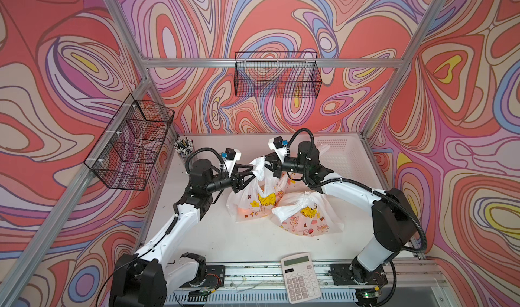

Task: Place the oranges into plastic bags & tie knots
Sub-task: Tie the plastic bag at the center of the board.

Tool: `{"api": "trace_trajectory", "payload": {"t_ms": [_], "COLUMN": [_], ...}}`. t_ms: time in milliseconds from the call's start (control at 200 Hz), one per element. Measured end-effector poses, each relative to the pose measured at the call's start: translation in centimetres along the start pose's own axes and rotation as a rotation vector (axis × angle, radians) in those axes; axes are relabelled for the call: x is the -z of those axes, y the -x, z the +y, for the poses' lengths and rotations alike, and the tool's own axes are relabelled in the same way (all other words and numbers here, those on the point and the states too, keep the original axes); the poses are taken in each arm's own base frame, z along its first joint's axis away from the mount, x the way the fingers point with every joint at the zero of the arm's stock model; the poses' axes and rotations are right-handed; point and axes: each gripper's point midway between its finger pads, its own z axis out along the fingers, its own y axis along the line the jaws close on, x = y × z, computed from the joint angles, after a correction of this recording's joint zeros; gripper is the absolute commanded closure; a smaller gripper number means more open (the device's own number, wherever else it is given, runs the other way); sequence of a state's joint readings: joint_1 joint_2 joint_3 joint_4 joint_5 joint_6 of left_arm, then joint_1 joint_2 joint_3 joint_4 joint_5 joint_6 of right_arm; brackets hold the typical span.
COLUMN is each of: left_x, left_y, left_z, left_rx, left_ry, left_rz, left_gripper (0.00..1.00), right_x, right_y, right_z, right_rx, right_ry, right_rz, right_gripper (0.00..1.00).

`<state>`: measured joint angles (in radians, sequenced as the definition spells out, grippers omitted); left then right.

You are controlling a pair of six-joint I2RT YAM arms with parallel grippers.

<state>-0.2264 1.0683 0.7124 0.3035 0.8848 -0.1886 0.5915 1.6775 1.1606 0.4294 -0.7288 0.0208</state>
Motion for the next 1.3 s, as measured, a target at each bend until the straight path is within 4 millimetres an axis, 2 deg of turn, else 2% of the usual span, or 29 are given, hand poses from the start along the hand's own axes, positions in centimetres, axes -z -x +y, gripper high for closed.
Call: {"api": "trace_trajectory", "payload": {"t_ms": [115, 205, 270, 391, 491, 616, 801, 927, 1052, 1182, 1297], "left_x": [2.3, 3.8, 4.8, 6.0, 5.2, 4.0, 1.7, -0.3, -1.8, -2.6, -2.8], "left_y": [1.4, 1.8, 1.9, 2.0, 1.7, 1.7, 2.1, 1.7, 0.7, 0.5, 1.0], "left_z": [-0.6, -0.7, 0.1, 2.9, 4.1, 4.3, 3.7, 3.4, 3.4, 3.4, 3.3], "left_rx": [-0.017, 0.005, 0.062, 0.268, 0.468, 0.642, 0.774, 0.834, 0.886, 0.906, 0.900], "left_ry": [0.077, 0.135, 0.190, 0.268, 0.240, 0.178, 0.079, 0.026, 0.004, -0.007, -0.021], "left_rz": [-0.035, -0.049, -0.059, -0.098, -0.116, -0.151, -0.170, -0.155, -0.128, -0.132, -0.148], "left_gripper": [0.31, 0.29, 0.29, 0.33, 0.33, 0.30, 0.31, 0.32, 0.42, 0.63, 0.76], "right_x": [0.0, 0.0, 0.0, 0.0, 0.0, 0.0, -0.1, -0.2, -0.2, -0.2, -0.2], "right_y": [0.0, 0.0, 0.0, 0.2, 0.4, 0.6, 0.6, 0.5, 0.5, 0.5, 0.5], "right_z": [0.0, 0.0, 0.0, 0.0, 0.1, 0.1, 0.3, 0.5, 0.6, 0.6, 0.6], "right_rx": [0.001, 0.002, 0.004, 0.012, 0.019, 0.027, 0.025, 0.022, 0.022, 0.018, 0.018], "right_ry": [-0.002, -0.002, -0.002, -0.001, 0.002, 0.004, 0.013, 0.021, 0.025, 0.026, 0.025], "right_rz": [-0.001, -0.002, -0.004, -0.013, -0.020, -0.030, -0.031, -0.031, -0.032, -0.031, -0.031], "right_gripper": [1.00, 1.00, 1.00, 1.00, 1.00, 1.00, 1.00, 1.00, 1.00, 1.00, 1.00]}}
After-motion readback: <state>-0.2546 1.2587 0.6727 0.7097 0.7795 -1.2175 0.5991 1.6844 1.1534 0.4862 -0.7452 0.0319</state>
